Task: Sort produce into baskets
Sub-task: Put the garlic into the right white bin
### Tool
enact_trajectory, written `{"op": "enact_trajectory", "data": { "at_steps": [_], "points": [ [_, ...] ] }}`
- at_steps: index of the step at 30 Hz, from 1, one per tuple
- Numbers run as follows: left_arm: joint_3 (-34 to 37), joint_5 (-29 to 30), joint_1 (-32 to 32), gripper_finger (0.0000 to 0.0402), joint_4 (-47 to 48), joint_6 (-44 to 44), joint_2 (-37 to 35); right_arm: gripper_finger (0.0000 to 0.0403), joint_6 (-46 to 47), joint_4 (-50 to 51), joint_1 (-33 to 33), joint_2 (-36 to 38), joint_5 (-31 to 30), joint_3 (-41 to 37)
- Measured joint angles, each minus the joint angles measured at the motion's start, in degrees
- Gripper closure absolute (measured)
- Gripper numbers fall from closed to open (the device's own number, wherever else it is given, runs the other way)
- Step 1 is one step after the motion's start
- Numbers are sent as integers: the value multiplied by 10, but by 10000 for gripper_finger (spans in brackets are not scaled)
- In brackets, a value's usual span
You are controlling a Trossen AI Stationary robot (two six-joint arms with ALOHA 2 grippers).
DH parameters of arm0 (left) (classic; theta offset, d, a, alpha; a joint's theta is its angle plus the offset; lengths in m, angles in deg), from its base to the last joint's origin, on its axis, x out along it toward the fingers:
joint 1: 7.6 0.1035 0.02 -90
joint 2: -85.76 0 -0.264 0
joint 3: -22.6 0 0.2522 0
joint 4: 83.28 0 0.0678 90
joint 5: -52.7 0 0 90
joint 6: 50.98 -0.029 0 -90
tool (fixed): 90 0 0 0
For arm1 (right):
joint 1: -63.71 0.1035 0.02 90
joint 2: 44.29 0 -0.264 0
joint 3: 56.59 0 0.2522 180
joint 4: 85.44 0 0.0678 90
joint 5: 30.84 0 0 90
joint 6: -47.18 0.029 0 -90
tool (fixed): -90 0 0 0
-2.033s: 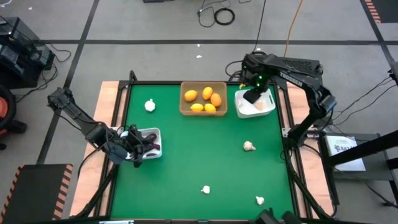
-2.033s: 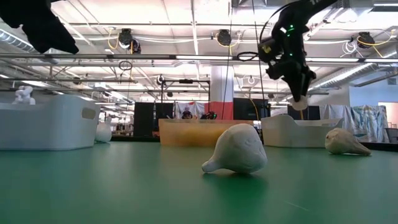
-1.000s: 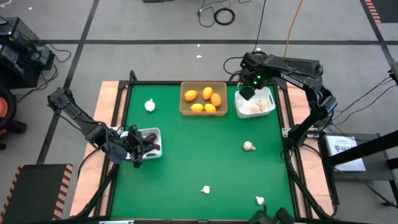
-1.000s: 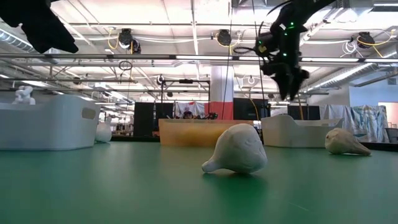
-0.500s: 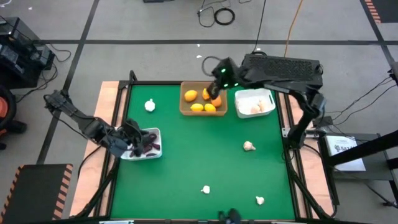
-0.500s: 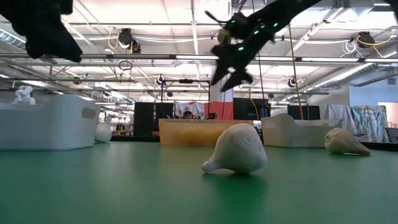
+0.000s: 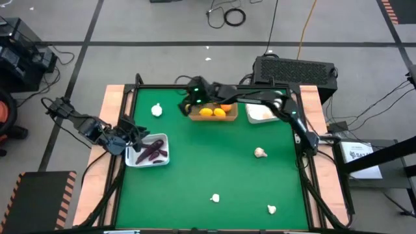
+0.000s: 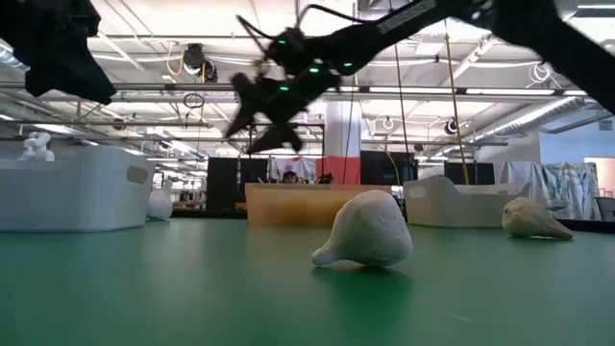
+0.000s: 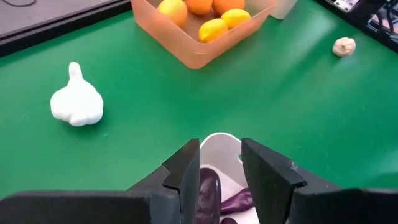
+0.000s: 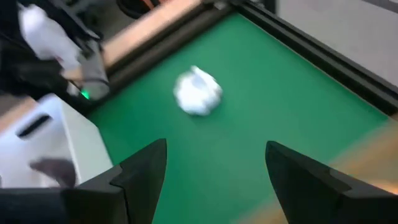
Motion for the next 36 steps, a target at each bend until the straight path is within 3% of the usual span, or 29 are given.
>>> {"op": "enact_trajectory", "data": {
  "at_steps": [5,9,27,31,36],
  "points": [
    [0,-6,0,276,0,0,0,140,25,2,22,-116,-2,160],
    [0,-12,0,276,0,0,0,140,43,-7,34,-194,-38,260],
    [0,-12,0,276,1,0,1,144,77,-284,50,-298,-140,231],
    [0,-11,0,276,1,0,1,161,47,-319,58,-296,-182,232],
    [0,-10,0,276,0,0,1,187,37,-315,58,-295,-164,232]
  ]
}}
